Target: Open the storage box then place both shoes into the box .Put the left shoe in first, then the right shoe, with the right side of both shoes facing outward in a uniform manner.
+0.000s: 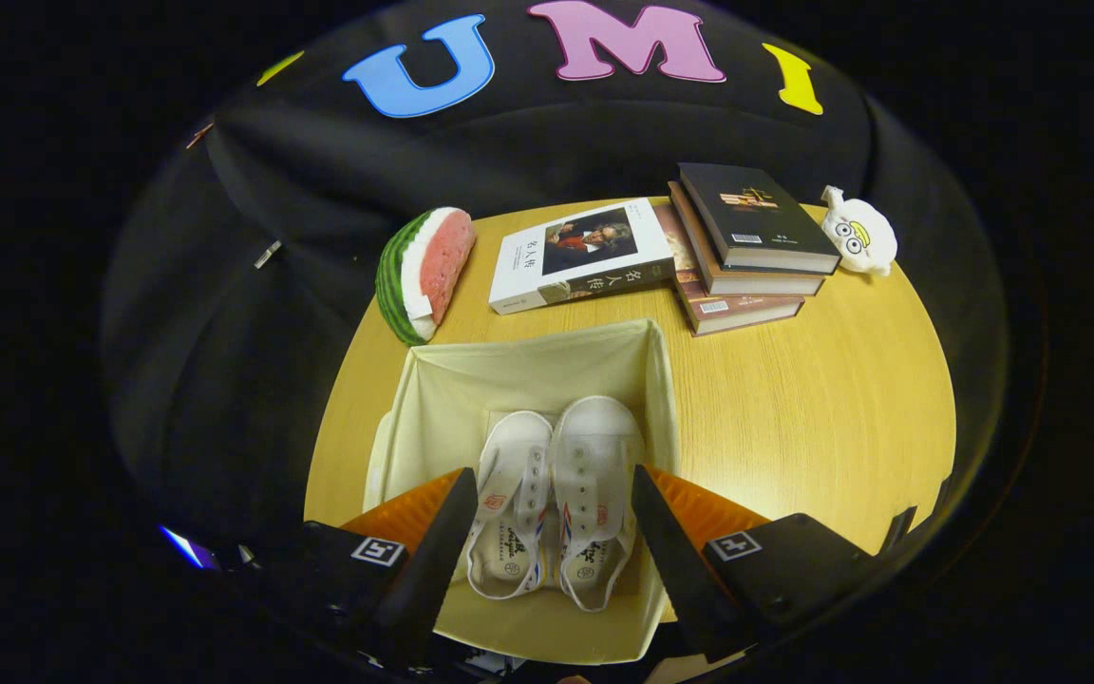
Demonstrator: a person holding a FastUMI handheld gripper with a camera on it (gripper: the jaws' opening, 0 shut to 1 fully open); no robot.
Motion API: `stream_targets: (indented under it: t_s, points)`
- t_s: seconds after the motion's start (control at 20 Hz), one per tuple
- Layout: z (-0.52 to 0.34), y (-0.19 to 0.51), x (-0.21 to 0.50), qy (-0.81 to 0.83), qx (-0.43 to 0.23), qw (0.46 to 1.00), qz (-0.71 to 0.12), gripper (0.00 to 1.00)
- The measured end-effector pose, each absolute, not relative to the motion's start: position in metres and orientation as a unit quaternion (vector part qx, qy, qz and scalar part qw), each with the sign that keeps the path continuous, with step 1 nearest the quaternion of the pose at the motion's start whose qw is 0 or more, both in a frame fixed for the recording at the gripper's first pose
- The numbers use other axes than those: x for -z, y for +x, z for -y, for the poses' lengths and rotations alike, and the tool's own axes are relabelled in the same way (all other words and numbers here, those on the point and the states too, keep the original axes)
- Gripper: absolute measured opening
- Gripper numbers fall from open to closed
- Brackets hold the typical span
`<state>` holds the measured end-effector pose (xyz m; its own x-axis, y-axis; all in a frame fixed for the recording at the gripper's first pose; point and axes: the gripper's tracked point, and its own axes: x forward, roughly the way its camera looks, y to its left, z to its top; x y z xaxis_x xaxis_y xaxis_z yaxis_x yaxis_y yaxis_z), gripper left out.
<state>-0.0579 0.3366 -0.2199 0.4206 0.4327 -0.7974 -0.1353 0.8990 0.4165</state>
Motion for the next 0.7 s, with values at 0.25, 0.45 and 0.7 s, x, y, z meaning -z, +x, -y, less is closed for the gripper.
stream_targets:
  t_s: [0.25, 0.45, 0.7]
  points:
    - [-0.301, -0.042, 0.201, 0.143, -0.165, 0.869, -0.444, 0.99]
    - [-0.255, -0.023, 0.193, 0.130, -0.140, 0.901, -0.389, 0.99]
    - [-0.184, -0.002, 0.189, 0.095, -0.084, 0.932, -0.339, 0.99]
